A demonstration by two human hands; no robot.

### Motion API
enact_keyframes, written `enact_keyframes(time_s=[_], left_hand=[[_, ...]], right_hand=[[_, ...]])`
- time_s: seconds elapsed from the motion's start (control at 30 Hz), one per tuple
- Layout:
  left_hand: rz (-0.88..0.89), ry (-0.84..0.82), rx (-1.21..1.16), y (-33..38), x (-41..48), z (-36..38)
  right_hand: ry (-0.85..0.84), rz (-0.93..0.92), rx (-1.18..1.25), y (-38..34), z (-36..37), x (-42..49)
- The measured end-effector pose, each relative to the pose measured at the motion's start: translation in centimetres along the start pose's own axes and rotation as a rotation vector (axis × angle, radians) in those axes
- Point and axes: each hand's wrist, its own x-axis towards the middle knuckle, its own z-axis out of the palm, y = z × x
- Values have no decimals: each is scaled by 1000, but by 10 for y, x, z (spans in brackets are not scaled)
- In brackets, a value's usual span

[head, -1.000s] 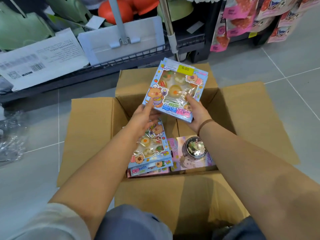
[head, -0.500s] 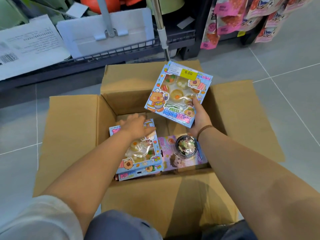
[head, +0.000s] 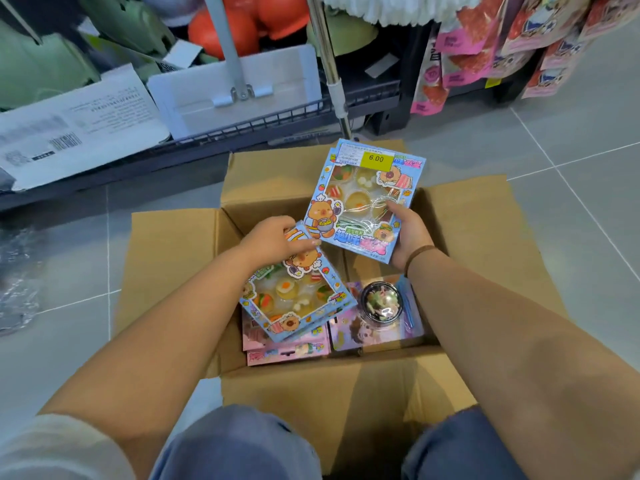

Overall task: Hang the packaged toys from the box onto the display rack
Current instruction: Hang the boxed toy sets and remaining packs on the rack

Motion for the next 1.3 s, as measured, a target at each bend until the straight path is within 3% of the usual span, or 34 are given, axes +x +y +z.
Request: enact_keyframes(time_s=[0.3,0.47,0.63,0.77,1.03,1.3], left_hand=[[-167,224,-314,117,-103,-135],[-182,194,-288,219,-169,-235],[-88,112,-288,317,-215,-308],[50,148,-255,399,-254,-363],[269,66,-236,502,-288,-403],[403,-57,-186,623,-274,-369]], right_hand=[[192,-141,-244,-146,89,-148],[259,-231,-348,-252,149,-251],[209,-320,-381,-341,200,-350],[241,-370,-448,-409,220,-432],[381,-629,-430,-482,195,-535],[440,-759,-314,-557,127,-564]])
